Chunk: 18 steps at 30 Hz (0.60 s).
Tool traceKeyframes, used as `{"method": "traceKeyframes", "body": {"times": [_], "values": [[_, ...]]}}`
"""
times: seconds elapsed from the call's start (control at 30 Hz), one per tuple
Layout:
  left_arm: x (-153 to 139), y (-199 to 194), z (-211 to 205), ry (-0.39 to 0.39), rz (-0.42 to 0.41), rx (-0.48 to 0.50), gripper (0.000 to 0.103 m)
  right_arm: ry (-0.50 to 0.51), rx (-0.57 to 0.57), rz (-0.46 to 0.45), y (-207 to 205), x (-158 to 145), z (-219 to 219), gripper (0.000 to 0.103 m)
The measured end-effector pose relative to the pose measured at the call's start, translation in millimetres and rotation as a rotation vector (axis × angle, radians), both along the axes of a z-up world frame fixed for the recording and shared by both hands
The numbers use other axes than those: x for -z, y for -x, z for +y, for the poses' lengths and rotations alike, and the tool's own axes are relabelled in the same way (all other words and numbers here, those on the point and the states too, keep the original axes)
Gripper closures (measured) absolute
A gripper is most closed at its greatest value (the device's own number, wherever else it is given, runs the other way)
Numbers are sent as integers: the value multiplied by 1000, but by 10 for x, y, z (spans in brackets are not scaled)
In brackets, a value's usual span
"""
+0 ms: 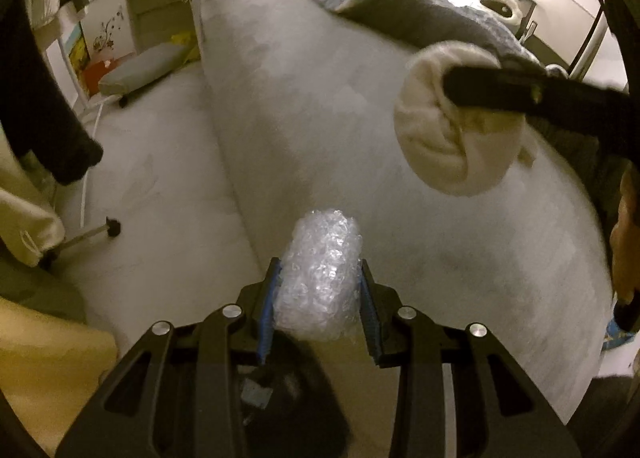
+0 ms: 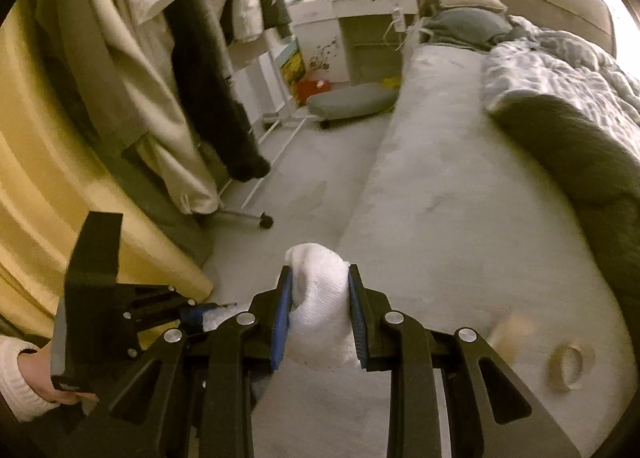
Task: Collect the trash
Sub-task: 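Carry the bubble wrap and the sock ball with both tools to the bin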
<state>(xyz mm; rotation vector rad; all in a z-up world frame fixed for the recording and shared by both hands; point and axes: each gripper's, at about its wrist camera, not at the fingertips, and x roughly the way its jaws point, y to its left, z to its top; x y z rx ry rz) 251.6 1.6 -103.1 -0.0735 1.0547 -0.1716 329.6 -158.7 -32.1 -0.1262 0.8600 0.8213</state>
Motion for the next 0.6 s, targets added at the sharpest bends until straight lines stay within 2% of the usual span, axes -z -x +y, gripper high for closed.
{"method": "traceKeyframes", "body": {"times": [0.3, 0.6], "values": [[288, 278, 332, -6, 80, -5, 64, 20, -93, 42, 114, 176, 540, 76], [475, 556, 855, 30, 170, -70, 64, 84, -185, 75, 313, 426, 1080, 76]]}}
